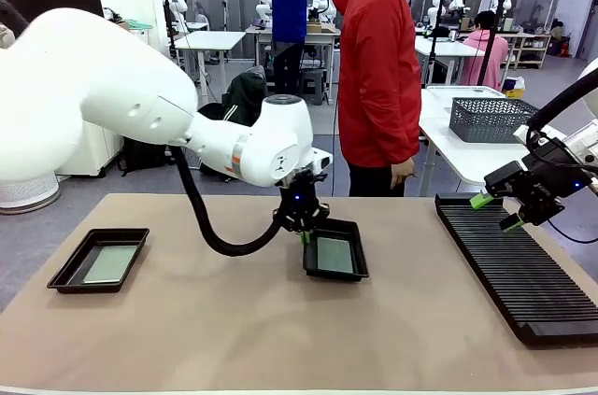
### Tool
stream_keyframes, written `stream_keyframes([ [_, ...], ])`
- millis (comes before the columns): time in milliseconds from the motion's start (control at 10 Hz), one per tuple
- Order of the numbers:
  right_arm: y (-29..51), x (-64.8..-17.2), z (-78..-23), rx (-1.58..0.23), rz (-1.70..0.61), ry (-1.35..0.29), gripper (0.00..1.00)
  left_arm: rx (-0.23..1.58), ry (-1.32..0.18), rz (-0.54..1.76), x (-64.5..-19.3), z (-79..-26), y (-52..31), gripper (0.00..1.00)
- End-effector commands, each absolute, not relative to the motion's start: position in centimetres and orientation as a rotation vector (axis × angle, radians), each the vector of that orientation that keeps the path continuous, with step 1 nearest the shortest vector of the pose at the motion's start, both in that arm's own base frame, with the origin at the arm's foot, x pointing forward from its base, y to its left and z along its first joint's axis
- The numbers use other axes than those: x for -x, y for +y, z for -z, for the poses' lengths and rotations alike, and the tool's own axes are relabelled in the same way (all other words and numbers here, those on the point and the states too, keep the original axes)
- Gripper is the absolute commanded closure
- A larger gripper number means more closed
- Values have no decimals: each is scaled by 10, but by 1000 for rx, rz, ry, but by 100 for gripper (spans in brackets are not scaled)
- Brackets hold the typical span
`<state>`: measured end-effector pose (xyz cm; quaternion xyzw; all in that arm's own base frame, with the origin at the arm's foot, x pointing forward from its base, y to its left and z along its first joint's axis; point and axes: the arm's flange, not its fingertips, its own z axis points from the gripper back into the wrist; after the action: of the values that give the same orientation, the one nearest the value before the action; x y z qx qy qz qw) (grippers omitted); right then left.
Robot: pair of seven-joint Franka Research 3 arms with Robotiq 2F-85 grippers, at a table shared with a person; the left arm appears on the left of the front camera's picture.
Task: Inspect and transfer BCBs to ESD trays.
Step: Pick up the ESD tray and place it on the left side of the table.
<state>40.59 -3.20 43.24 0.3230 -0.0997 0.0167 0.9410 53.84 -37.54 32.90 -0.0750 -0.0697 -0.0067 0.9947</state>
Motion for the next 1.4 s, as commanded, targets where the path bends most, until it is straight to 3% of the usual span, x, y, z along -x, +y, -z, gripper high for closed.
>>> stream_keyframes([
  [0,-30,-405,-435,-662,-9,-202,0,202,-146,35,-514,-330,-326,97],
  [700,-30,-405,-435,-662,-9,-202,0,236,-101,24,-499,-353,-160,97],
  [1300,-30,-405,-435,-662,-9,-202,0,218,-79,29,-507,-338,-77,97],
])
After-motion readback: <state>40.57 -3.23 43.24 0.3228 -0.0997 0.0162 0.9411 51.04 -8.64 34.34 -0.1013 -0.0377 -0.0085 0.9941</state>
